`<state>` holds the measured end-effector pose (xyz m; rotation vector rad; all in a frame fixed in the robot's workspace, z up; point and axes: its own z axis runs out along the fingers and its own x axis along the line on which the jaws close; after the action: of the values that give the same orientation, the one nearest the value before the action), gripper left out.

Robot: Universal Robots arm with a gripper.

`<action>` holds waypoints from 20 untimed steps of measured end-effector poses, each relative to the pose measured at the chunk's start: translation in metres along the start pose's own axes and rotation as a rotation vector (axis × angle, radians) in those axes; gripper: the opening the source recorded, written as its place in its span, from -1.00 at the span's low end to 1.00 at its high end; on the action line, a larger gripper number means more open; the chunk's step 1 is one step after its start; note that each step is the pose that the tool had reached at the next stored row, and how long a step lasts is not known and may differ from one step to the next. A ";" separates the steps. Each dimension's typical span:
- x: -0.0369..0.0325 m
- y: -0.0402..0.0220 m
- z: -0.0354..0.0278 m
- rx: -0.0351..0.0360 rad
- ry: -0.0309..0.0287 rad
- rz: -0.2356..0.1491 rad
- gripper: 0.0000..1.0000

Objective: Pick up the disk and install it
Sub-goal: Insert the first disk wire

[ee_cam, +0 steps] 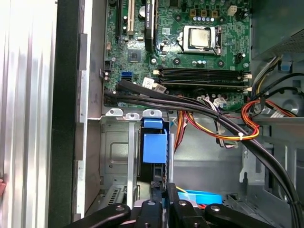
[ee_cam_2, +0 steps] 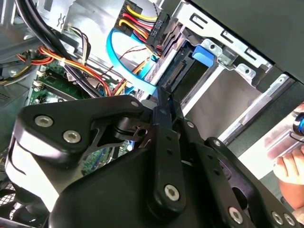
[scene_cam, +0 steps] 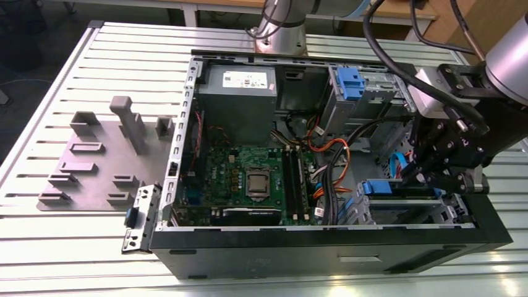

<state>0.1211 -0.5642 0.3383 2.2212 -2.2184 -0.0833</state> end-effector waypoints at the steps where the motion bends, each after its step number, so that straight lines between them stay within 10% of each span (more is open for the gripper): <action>1: 0.0003 0.0000 0.0000 0.0001 -0.0045 0.000 -0.68; 20: 0.0043 0.0004 0.0017 0.0000 -0.0199 -0.001 -0.68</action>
<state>0.1206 -0.5685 0.3365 2.2312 -2.2274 -0.1058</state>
